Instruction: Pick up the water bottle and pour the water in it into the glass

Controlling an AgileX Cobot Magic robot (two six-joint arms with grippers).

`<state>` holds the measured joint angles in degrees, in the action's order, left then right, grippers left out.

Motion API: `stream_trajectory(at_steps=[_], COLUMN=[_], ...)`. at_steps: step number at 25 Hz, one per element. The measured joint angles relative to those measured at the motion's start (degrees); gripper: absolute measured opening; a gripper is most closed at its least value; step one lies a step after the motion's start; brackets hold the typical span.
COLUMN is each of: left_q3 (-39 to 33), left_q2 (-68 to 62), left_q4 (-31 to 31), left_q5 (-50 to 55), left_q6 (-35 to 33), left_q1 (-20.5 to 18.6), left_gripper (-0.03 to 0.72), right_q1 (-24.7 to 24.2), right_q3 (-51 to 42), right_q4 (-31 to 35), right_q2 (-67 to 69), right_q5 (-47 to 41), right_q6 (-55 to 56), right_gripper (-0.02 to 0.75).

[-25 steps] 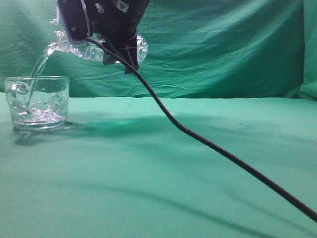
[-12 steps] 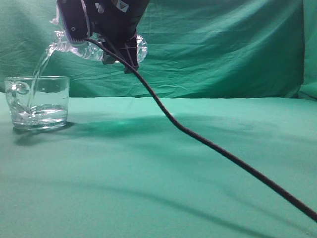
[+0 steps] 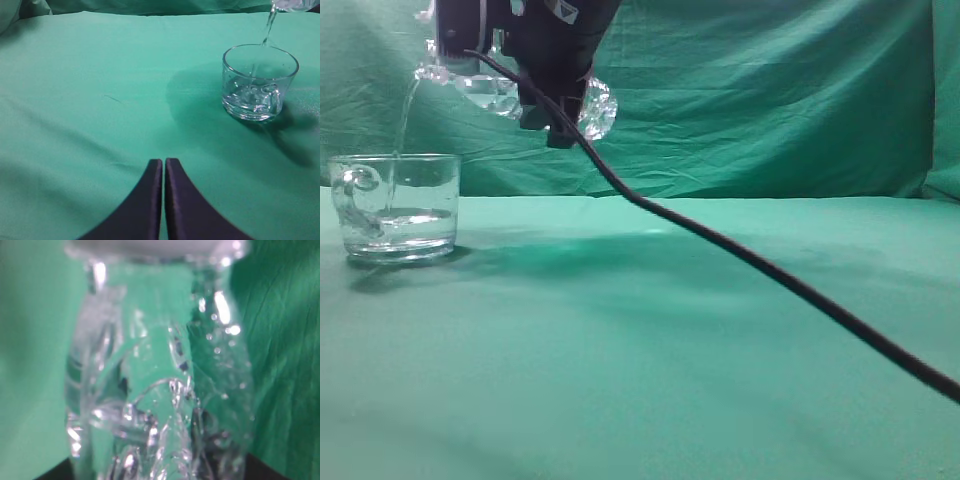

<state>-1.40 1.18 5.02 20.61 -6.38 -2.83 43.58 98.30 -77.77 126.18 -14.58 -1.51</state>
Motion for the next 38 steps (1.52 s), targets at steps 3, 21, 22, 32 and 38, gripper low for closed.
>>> stream_trajectory(at_steps=[3, 21, 22, 32, 38], left_q3=[0.0, 0.0, 0.0, 0.0, 0.0], left_q2=[0.0, 0.0, 0.0, 0.0, 0.0], left_q4=[0.0, 0.0, 0.0, 0.0, 0.0], left_q5=[0.0, 0.0, 0.0, 0.0, 0.0], left_q6=[0.0, 0.0, 0.0, 0.0, 0.0], left_q1=[0.0, 0.0, 0.0, 0.0, 0.0], left_gripper=[0.0, 0.0, 0.0, 0.0, 0.0], right_q1=[0.0, -9.3, -10.9, -30.3, -37.2], right_q3=[0.0, -20.7, -24.3, -45.7, -55.9], right_q4=[1.7, 24.2, 24.2, 19.4, 18.5], right_q2=[0.0, -22.6, -24.7, -35.0, -33.6], right_q5=[1.6, 8.3, 11.8, 45.0, 57.5], right_q6=[11.8, 52.2, 53.5, 50.7, 37.6], right_gripper=[0.284, 0.284, 0.284, 0.284, 0.284])
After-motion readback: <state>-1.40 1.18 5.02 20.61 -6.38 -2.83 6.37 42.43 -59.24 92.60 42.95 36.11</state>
